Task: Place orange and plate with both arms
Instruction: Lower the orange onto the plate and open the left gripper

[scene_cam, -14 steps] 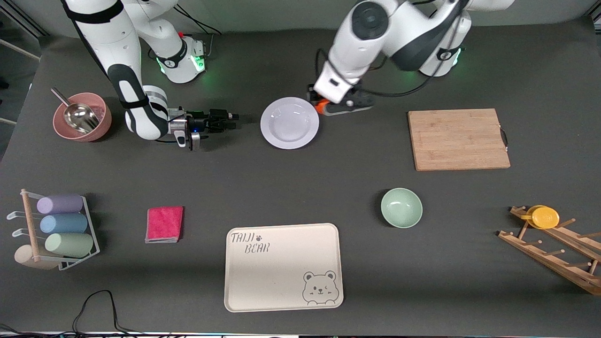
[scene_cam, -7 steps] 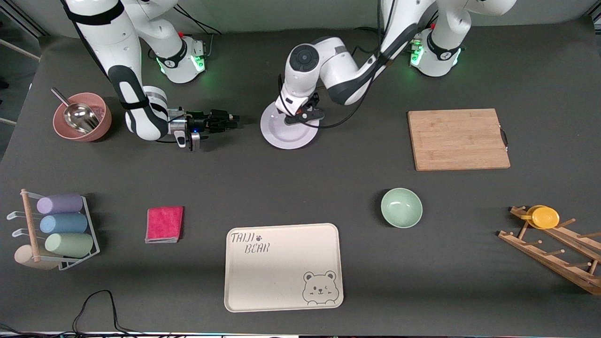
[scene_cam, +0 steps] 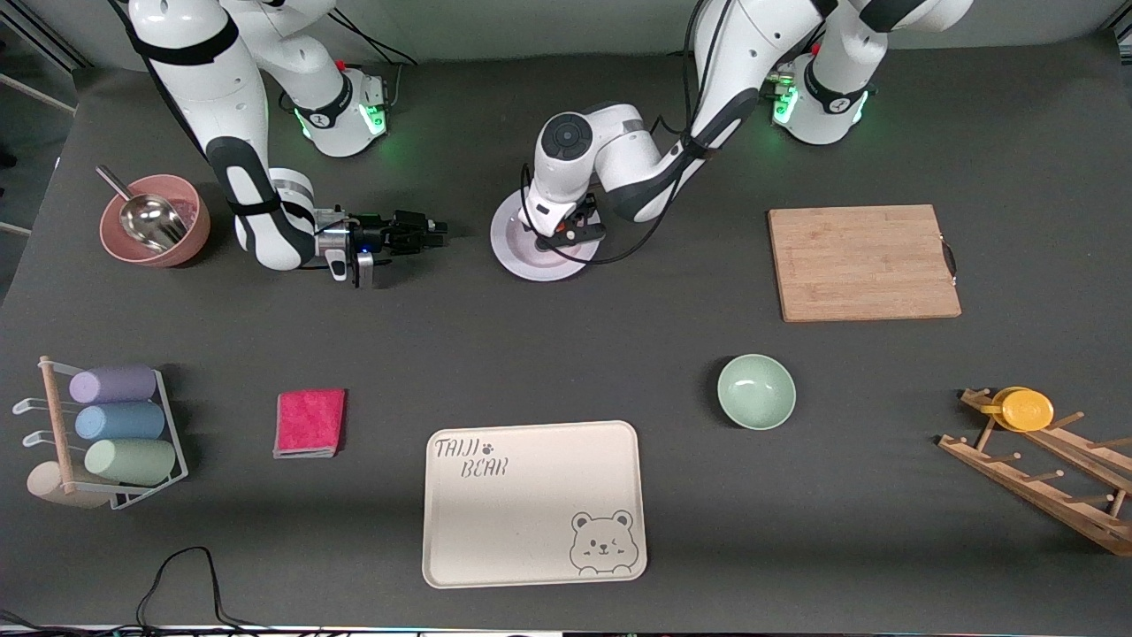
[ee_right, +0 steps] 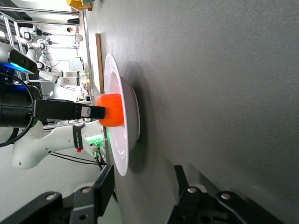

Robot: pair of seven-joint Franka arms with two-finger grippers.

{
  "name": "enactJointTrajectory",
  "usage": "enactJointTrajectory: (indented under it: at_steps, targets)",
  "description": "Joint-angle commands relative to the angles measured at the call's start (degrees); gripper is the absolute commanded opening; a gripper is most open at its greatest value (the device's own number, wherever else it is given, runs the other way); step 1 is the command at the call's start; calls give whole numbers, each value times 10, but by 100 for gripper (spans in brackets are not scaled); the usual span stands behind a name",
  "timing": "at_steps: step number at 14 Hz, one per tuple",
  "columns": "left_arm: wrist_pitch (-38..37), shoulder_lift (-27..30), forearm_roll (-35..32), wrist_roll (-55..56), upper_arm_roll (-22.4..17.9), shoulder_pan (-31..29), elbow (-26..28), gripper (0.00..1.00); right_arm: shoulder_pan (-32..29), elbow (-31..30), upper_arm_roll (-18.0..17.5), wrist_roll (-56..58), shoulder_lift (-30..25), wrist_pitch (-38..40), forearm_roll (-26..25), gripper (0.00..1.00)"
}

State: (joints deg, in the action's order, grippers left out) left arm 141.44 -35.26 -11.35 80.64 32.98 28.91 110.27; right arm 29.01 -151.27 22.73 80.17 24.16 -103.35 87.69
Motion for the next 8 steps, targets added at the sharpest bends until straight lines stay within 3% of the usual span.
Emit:
enactJointTrajectory:
  at_steps: [1, 3, 8]
  targets:
    - [-38, 10, -13, 27, -12, 8, -14, 100, 0, 4, 0, 18, 11, 9, 15, 59]
    - [-77, 39, -9, 15, -6, -40, -14, 100, 3, 4, -1, 18, 11, 9, 17, 59]
    - [-226, 140, 75, -155, 102, -271, -22, 100, 66, 9, -14, 19, 17, 8, 117, 59]
